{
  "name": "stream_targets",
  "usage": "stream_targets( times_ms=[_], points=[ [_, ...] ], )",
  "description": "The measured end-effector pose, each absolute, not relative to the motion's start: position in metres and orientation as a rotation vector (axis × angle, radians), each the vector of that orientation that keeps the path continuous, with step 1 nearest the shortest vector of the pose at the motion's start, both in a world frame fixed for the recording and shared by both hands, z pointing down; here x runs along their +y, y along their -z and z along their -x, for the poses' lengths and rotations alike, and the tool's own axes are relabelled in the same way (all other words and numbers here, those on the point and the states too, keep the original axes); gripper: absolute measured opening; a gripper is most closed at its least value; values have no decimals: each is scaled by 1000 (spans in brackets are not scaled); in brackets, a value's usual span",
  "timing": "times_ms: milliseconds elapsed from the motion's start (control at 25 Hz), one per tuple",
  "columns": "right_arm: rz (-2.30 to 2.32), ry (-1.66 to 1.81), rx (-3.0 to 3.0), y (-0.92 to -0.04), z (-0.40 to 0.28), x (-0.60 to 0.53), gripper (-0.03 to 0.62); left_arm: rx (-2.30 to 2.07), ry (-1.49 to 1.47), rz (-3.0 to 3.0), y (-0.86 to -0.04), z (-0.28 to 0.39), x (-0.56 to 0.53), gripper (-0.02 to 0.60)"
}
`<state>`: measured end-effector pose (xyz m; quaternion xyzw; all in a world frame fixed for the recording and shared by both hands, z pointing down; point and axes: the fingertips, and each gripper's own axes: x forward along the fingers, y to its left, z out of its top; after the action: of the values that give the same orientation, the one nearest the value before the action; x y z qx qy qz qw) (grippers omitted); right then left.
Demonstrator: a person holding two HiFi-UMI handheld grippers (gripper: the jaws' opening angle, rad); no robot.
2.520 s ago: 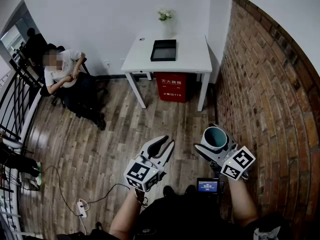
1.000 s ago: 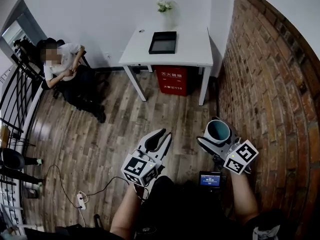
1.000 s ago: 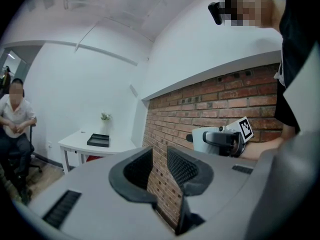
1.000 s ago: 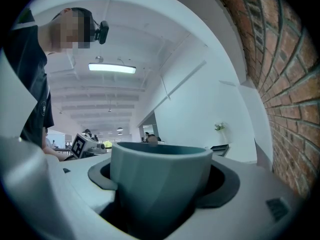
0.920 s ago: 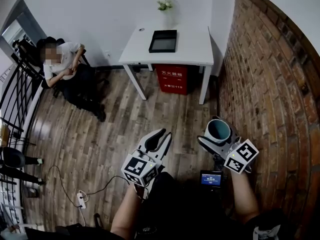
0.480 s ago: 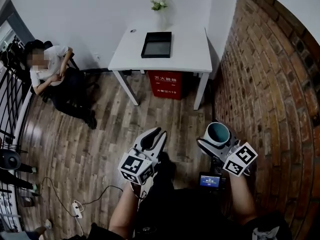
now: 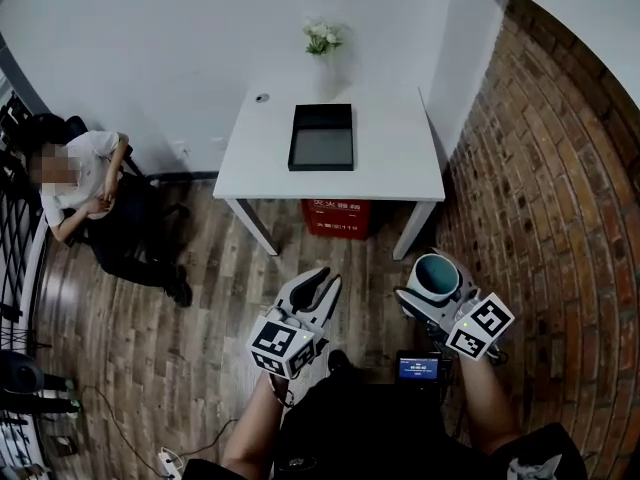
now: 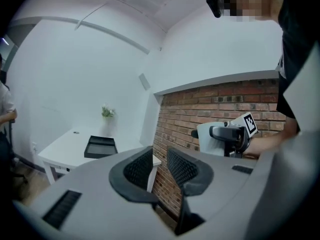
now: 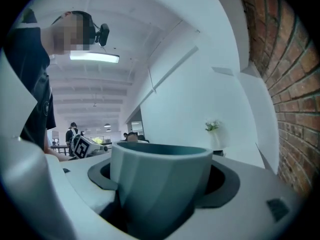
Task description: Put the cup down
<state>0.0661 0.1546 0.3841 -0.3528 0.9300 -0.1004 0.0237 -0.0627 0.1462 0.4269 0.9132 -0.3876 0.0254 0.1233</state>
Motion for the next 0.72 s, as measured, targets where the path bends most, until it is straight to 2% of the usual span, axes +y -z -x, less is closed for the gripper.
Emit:
stream_targets(
  times_ms=[720],
  points=[
    [1017, 433, 2897, -420, -42, 6, 410, -1165, -116, -2580, -462, 91, 12, 95]
  ],
)
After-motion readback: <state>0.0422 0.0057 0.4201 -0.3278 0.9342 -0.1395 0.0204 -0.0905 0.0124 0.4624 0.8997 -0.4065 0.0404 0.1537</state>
